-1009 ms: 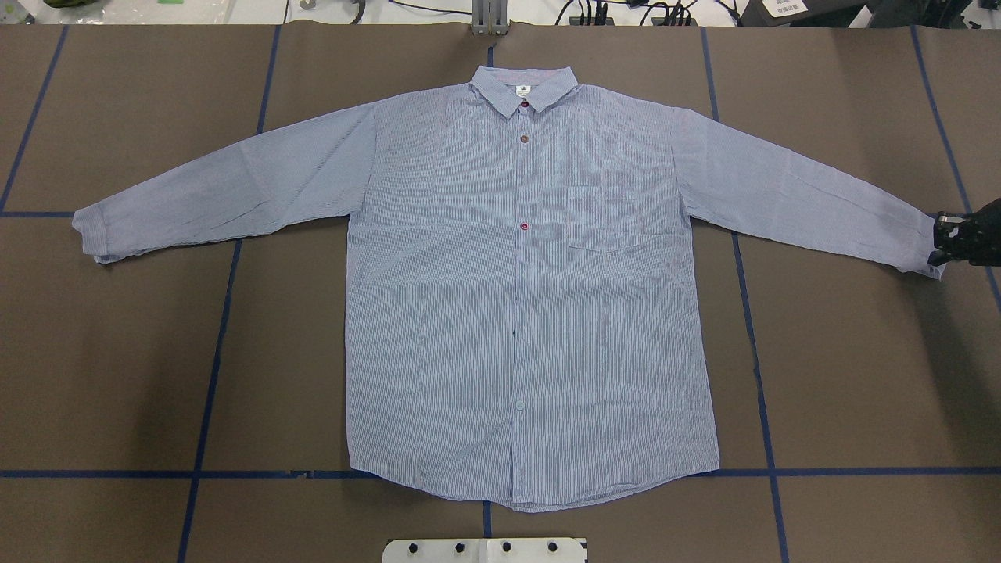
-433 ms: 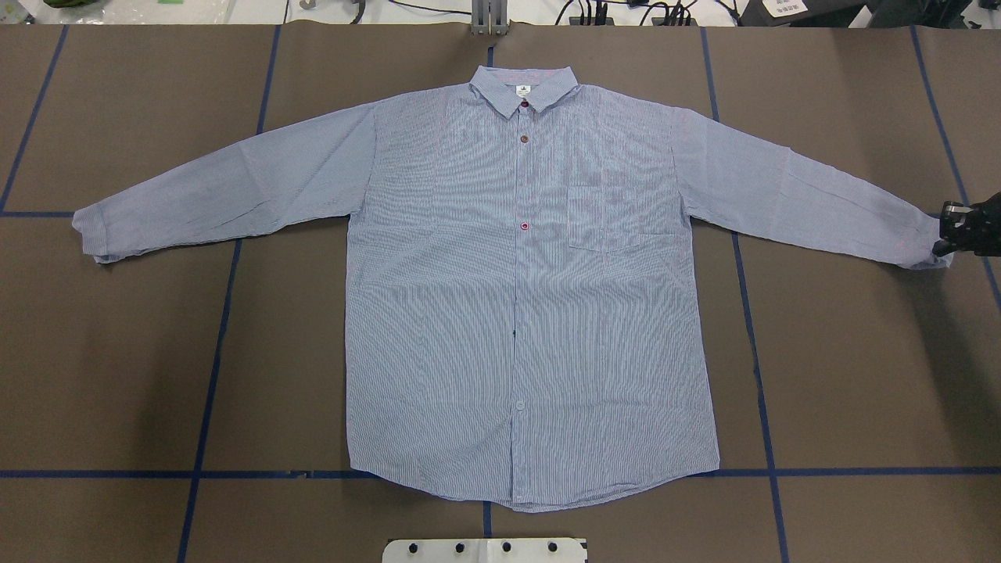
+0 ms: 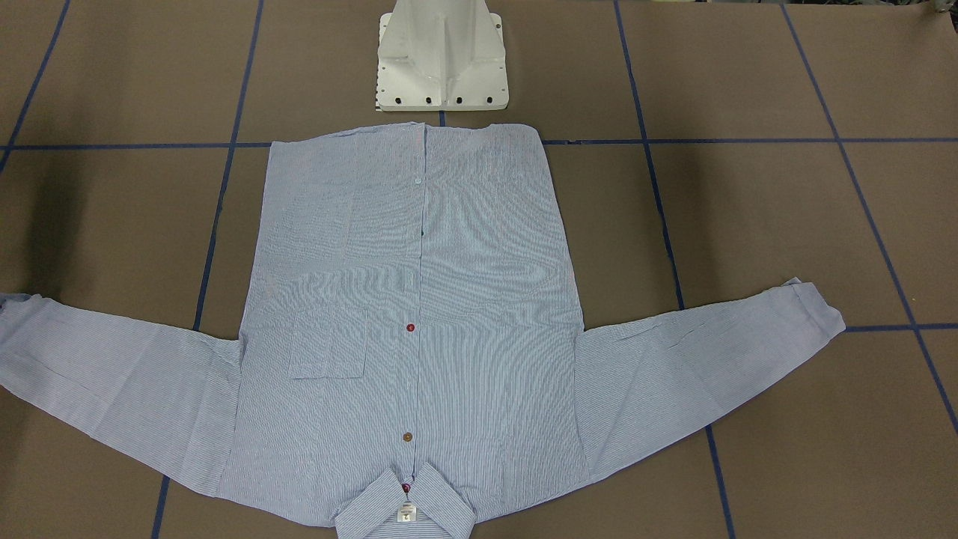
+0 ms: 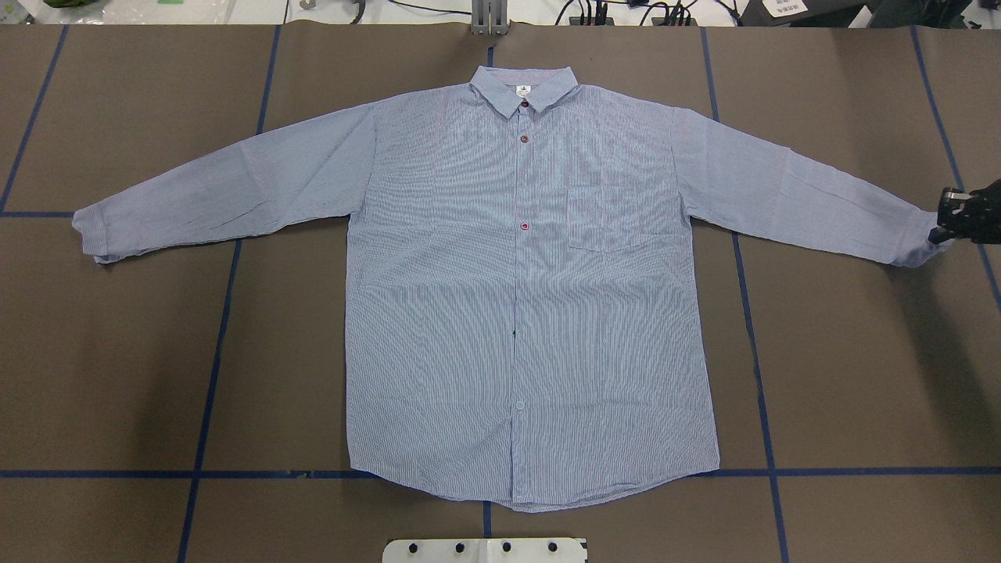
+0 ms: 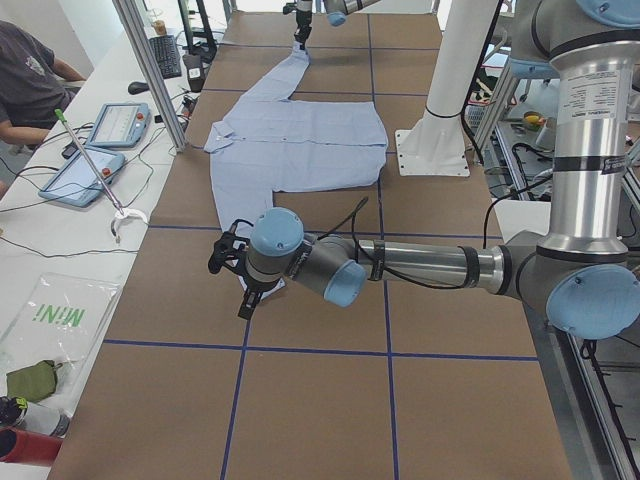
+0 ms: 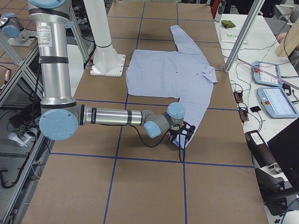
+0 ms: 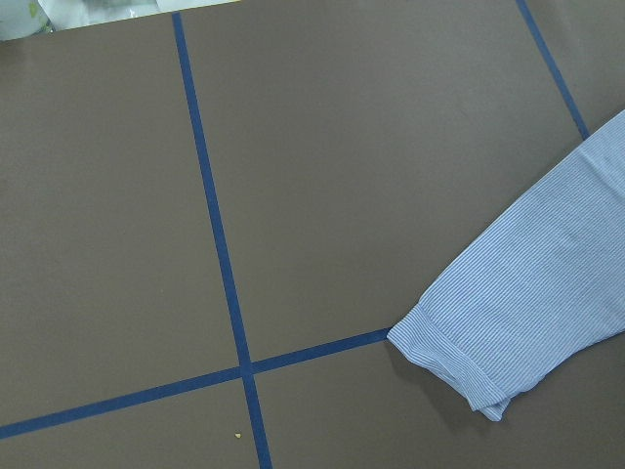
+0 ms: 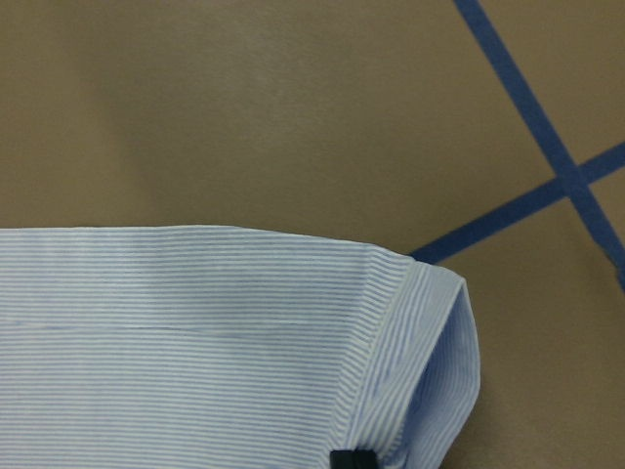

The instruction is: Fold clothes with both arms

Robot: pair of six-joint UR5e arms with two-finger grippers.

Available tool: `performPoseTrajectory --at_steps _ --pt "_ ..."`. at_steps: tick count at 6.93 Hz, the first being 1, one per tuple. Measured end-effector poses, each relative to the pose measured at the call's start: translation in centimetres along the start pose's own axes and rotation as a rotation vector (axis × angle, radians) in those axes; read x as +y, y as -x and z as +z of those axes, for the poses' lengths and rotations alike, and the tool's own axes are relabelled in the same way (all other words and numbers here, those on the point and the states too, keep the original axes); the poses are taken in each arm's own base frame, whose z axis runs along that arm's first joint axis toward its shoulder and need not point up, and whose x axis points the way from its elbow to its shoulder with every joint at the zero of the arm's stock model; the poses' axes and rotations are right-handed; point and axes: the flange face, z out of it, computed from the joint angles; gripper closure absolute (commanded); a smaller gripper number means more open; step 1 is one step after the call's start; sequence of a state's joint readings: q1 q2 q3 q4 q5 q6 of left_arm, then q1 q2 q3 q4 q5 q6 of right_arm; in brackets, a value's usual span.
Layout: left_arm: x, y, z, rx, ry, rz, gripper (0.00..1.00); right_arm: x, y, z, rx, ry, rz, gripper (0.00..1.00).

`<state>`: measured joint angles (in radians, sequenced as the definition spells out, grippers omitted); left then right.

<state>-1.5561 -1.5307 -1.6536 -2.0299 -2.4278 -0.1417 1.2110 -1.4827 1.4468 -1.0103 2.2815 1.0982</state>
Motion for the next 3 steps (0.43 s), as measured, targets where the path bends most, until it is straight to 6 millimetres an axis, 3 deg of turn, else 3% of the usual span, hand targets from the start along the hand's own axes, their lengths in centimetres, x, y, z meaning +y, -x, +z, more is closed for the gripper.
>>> performPoseTrajectory --at_steps 1,3 --pt "0.1 0.0 0.0 0.000 0.001 -0.001 0.00 -0.9 5.0 -1.2 -0.011 0.006 -0.007 1.00" --pt "0.3 0.1 0.1 -0.001 0.003 -0.004 0.00 -1.0 17.9 -3.3 -0.027 0.041 -0.048 1.00"
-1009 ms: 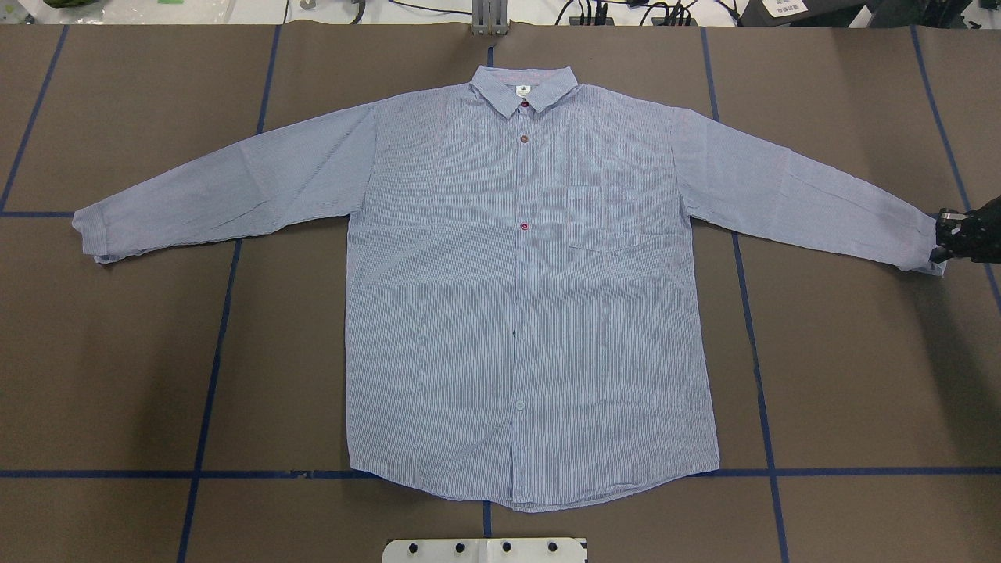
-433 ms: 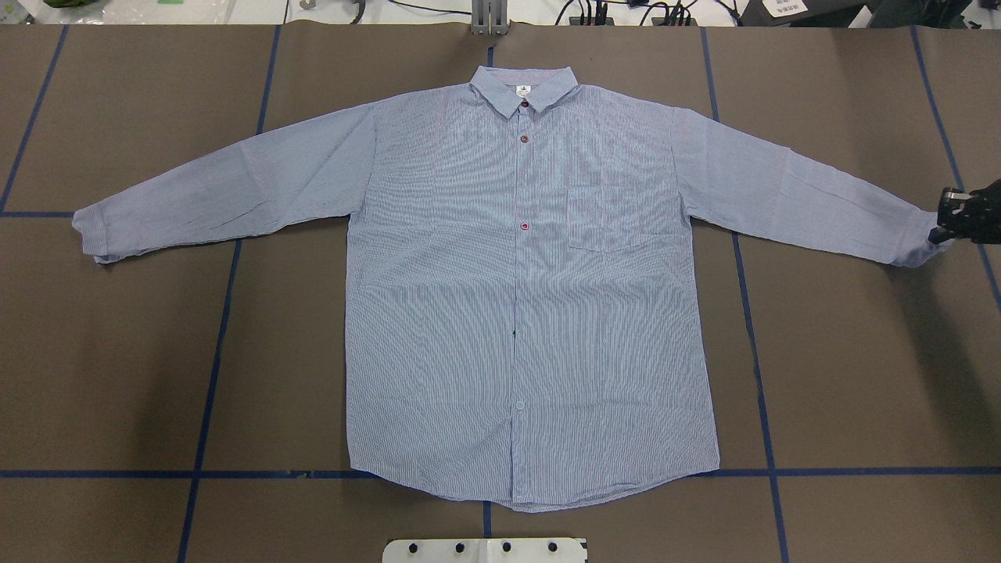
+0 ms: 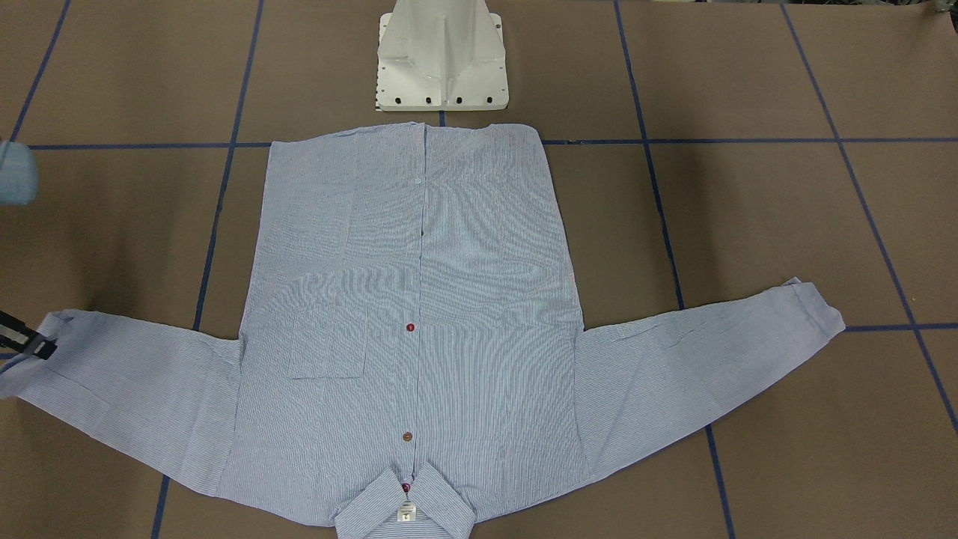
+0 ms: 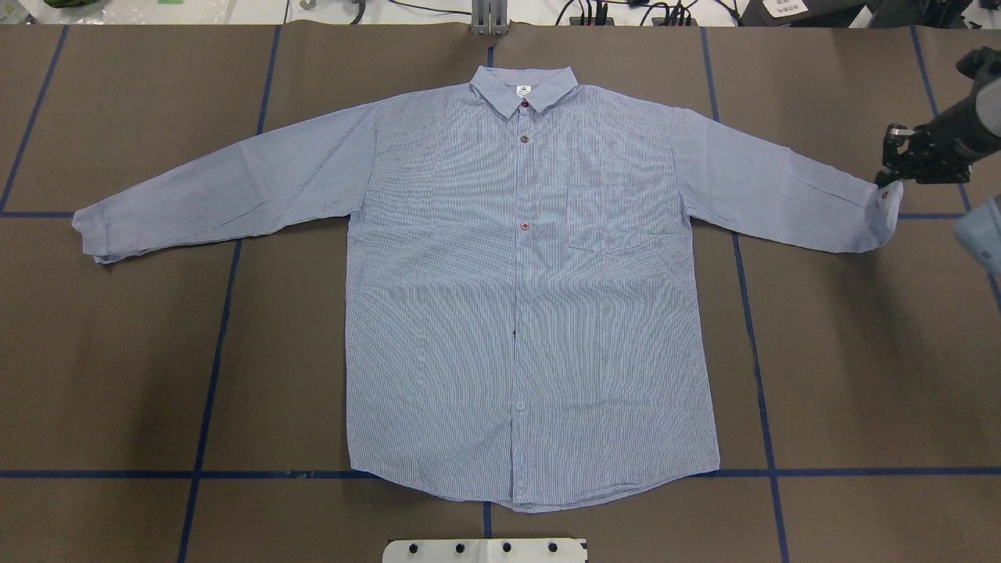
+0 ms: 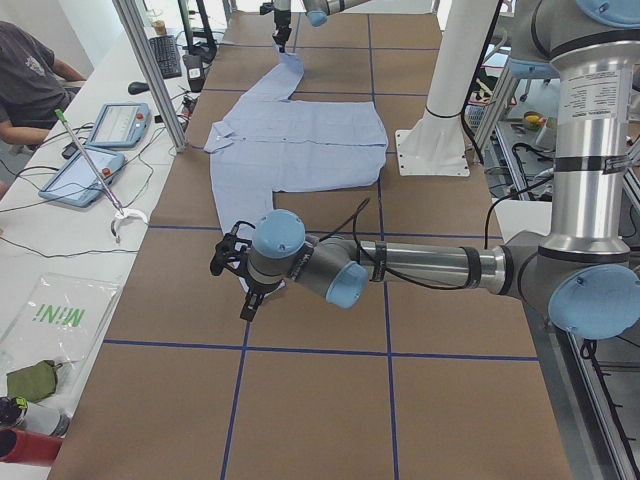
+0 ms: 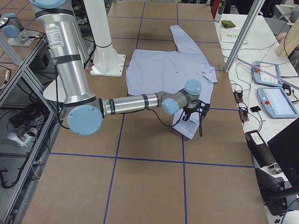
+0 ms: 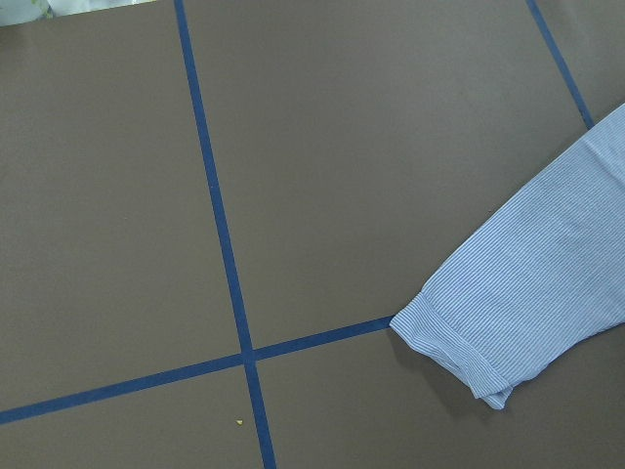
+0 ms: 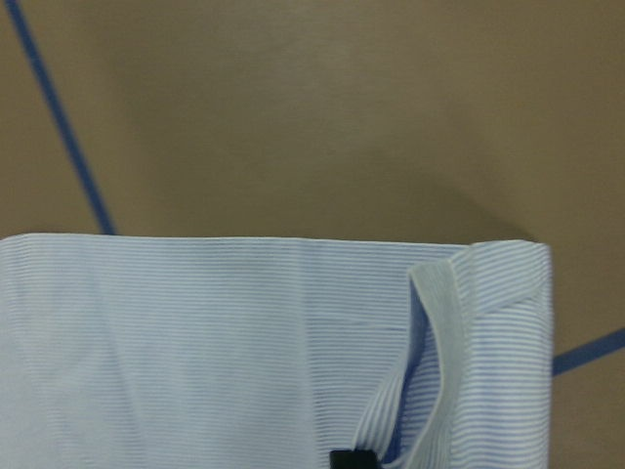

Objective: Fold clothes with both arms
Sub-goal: 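Carry the sleeve with the right gripper across the shirt toward the collar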

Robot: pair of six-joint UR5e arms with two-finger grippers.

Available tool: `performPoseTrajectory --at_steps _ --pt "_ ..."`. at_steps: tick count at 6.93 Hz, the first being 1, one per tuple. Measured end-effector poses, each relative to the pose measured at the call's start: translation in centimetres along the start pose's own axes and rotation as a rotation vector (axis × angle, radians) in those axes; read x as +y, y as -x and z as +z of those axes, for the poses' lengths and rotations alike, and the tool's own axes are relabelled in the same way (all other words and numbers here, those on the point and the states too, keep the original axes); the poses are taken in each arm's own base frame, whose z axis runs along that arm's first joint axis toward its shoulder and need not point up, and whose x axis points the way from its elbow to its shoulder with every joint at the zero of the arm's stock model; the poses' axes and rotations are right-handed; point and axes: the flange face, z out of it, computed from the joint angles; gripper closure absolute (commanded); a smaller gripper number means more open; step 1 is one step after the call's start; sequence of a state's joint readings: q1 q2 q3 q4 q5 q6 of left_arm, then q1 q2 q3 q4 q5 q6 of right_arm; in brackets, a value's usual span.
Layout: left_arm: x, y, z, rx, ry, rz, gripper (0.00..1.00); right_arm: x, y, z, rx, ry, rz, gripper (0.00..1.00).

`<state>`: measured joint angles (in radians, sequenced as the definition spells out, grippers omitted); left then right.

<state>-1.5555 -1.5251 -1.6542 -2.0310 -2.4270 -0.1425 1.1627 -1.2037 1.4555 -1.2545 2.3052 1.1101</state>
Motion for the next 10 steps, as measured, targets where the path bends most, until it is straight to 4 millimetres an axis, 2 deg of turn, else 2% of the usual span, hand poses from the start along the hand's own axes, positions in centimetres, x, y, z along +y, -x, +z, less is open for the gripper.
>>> performPoseTrajectory --at_steps 1,3,5,6,8,9,10 --pt "0.1 0.1 0.1 -0.001 0.001 -0.002 0.00 1.0 6.7 -0.7 -0.006 0.019 -0.014 1.00" --pt "0.5 0.3 0.2 -0.001 0.006 -0.006 0.00 4.8 18.5 -1.0 -0.036 0.048 -0.004 1.00" --pt "1.0 0.5 0.3 -0.003 0.011 -0.010 0.00 8.3 30.5 0.5 -0.046 0.031 0.004 1.00" --pt "1.2 0.5 0.2 -0.003 0.011 -0.009 0.00 10.3 35.5 1.8 -0.061 0.010 -0.004 1.00" --pt "1.9 0.0 -0.3 -0.003 0.007 -0.004 0.00 15.0 42.1 4.6 -0.117 -0.028 -0.005 1.00" --pt "2.1 -0.1 -0.4 -0.003 0.007 -0.004 0.00 17.4 44.8 5.6 -0.137 -0.045 -0.015 1.00" --pt "2.2 -0.2 -0.4 -0.003 0.007 -0.005 0.00 19.5 46.3 6.6 -0.150 -0.061 -0.028 0.29"
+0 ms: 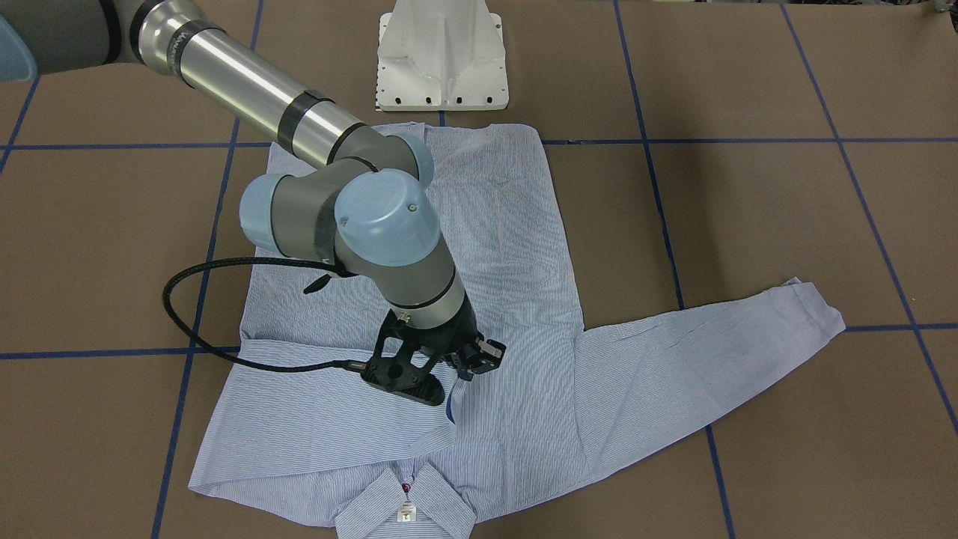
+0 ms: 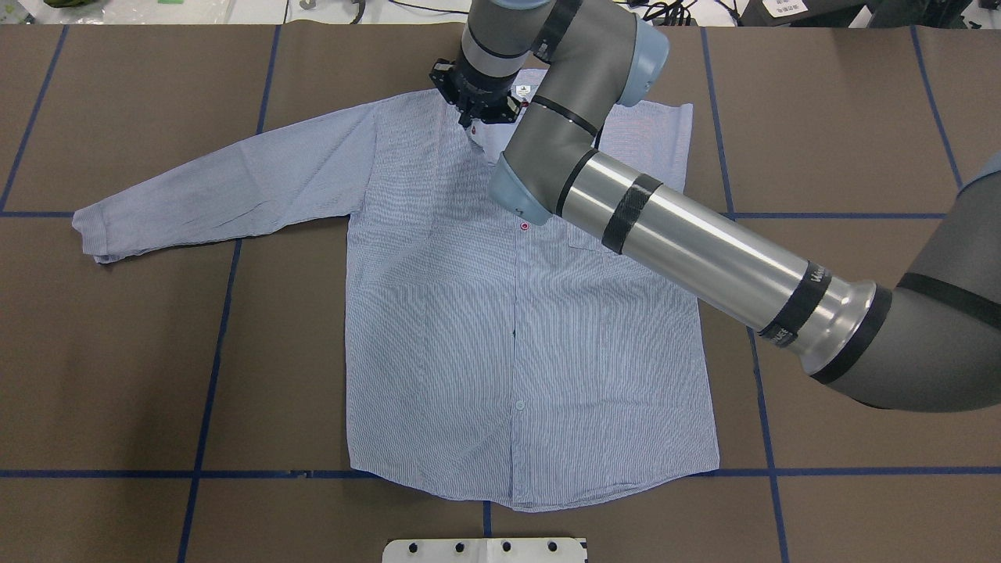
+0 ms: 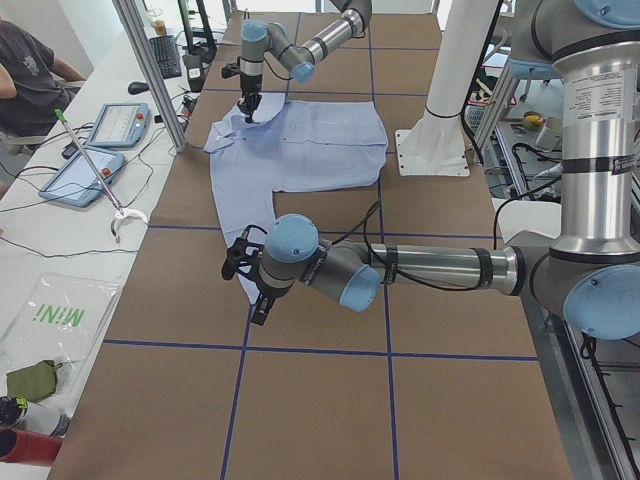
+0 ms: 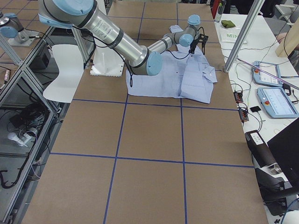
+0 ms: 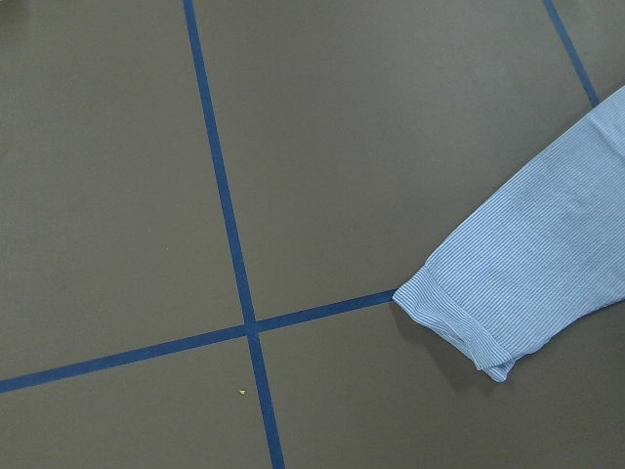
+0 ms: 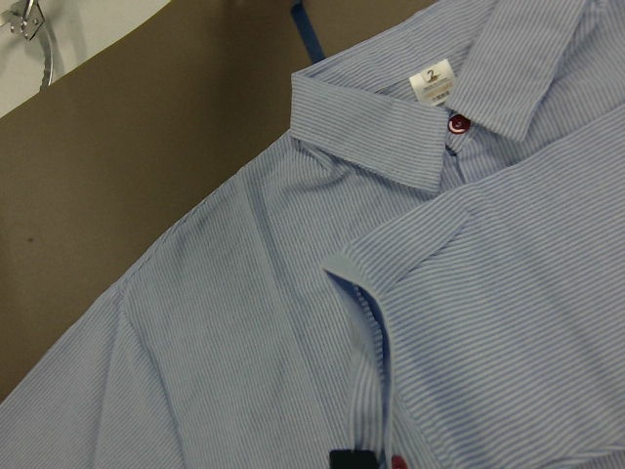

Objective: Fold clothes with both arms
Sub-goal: 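Carry the sleeve with the right gripper across the shirt toward the collar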

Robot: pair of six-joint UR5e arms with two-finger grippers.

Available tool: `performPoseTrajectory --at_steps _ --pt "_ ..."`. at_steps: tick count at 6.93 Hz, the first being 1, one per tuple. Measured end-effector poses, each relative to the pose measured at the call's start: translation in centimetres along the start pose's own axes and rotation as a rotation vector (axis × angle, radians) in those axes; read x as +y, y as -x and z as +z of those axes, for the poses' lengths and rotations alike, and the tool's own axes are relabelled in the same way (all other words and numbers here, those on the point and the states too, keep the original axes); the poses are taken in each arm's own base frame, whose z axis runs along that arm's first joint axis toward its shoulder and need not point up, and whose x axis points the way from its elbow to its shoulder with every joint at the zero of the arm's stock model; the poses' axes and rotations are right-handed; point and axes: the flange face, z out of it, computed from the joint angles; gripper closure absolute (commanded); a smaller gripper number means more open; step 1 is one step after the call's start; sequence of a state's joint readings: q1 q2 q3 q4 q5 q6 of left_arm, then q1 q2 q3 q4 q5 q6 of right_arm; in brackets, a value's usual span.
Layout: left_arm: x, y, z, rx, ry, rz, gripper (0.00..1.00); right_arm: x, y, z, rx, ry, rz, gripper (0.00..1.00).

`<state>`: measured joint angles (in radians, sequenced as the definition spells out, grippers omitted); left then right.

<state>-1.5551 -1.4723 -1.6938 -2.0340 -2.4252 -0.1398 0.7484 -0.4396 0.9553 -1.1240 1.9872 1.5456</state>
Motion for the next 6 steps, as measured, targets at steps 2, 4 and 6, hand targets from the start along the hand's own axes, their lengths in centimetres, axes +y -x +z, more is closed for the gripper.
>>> performPoseTrajectory --at_steps 2,4,6 --pt "-0.1 0.0 0.2 0.001 0.003 -0.002 0.00 2.8 1.0 1.5 -0.007 -0.033 -0.016 0.00" --pt "-0.7 -0.2 1.9 0.010 0.025 0.013 0.00 5.1 2.8 1.4 -0.029 -0.054 -0.002 0.00" --pt "-2.3 -0.9 5.8 0.026 0.073 0.005 0.00 6.0 2.1 -0.1 -0.059 -0.059 0.064 0.00"
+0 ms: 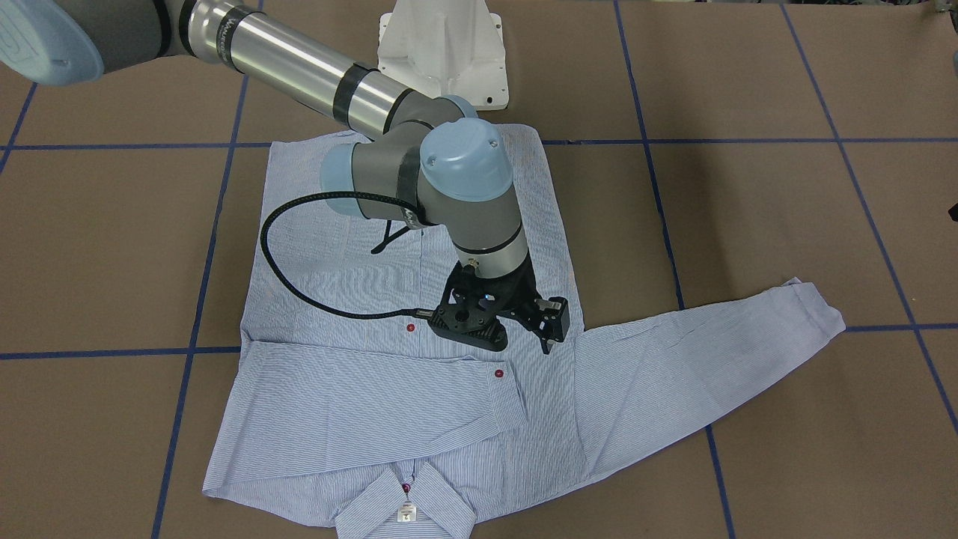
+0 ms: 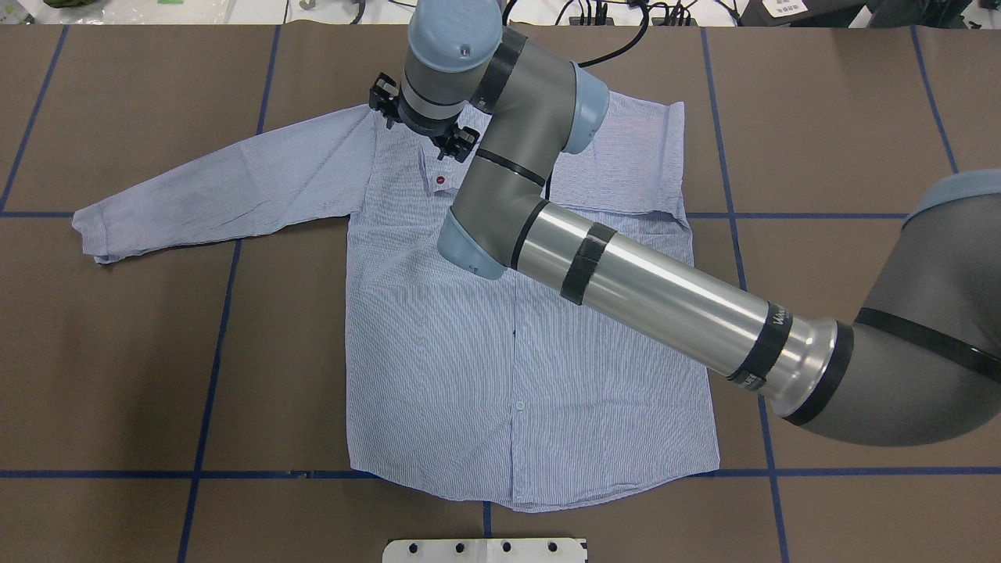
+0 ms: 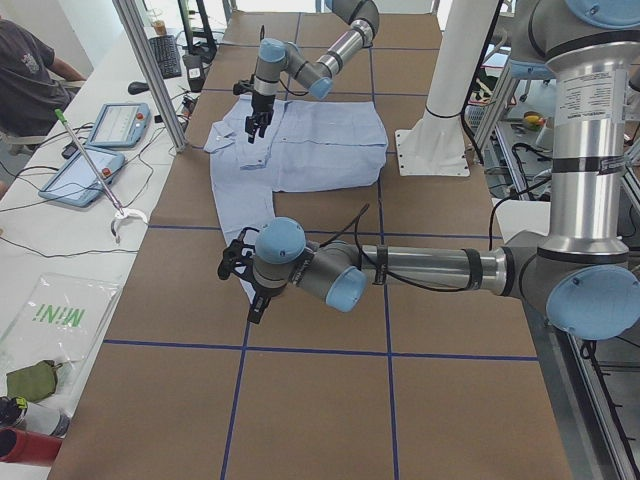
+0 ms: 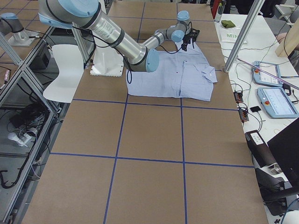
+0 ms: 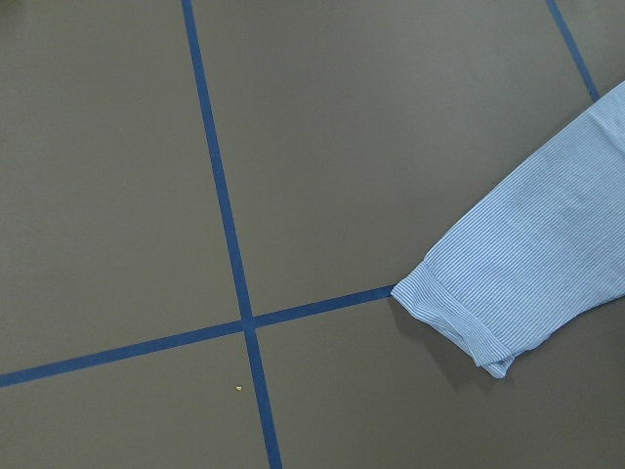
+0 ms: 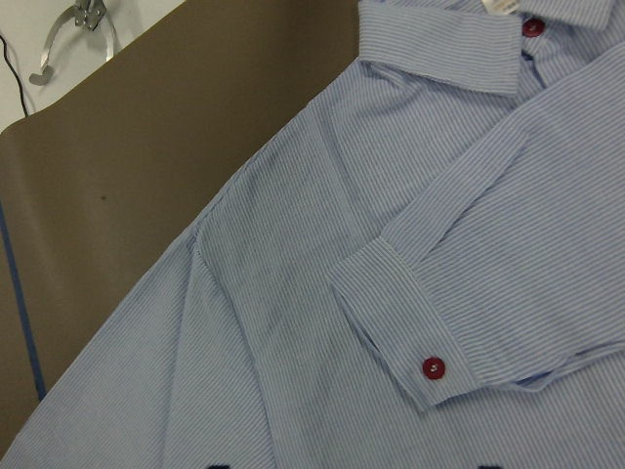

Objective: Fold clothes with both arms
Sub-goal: 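Carry the sleeve with the right gripper across the shirt toward the collar, then release the sleeve with the right gripper while the left gripper grasps the other cuff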

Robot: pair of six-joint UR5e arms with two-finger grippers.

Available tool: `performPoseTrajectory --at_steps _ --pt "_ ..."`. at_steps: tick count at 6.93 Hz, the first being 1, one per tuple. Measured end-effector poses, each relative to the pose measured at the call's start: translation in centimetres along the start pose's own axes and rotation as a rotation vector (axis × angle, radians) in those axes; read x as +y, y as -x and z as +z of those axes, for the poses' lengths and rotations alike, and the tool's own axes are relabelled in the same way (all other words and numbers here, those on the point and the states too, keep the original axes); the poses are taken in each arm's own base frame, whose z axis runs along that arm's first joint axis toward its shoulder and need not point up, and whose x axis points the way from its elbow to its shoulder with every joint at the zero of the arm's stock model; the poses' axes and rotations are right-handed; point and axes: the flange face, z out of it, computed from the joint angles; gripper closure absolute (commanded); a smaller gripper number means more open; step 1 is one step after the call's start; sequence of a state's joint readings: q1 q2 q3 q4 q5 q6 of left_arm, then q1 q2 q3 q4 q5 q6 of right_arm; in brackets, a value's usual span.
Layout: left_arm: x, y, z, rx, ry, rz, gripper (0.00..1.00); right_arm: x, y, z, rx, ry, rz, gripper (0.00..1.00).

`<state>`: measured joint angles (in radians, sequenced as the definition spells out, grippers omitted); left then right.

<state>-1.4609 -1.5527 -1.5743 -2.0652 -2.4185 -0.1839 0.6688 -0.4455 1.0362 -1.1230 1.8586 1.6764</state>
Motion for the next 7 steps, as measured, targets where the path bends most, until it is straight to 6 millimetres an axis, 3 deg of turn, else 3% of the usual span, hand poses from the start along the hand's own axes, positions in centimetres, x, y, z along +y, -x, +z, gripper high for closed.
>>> performPoseTrajectory --at_steps 1,3,4,5,7 --pt "-2.3 -0.4 2.8 0.010 0.032 -0.073 0.00 -1.6 -3.1 -0.6 0.001 -0.011 0.022 0.00" --pt "-5.4 -3.3 8.4 0.028 0.103 -0.264 0.02 -7.6 -11.0 -2.7 0.011 -0.033 0.064 0.00" --pt "-5.4 -4.7 10.7 0.039 0.128 -0.332 0.09 -10.5 -14.9 -4.1 0.019 -0.027 0.073 0.00" --pt "-4.7 -6.0 12.8 0.048 0.153 -0.355 0.15 -12.4 -17.3 -5.6 0.019 -0.021 0.068 0.00" --pt "-3.0 -8.2 16.5 0.058 0.209 -0.347 0.25 -13.8 -20.7 -6.5 0.028 -0.025 0.071 0.00"
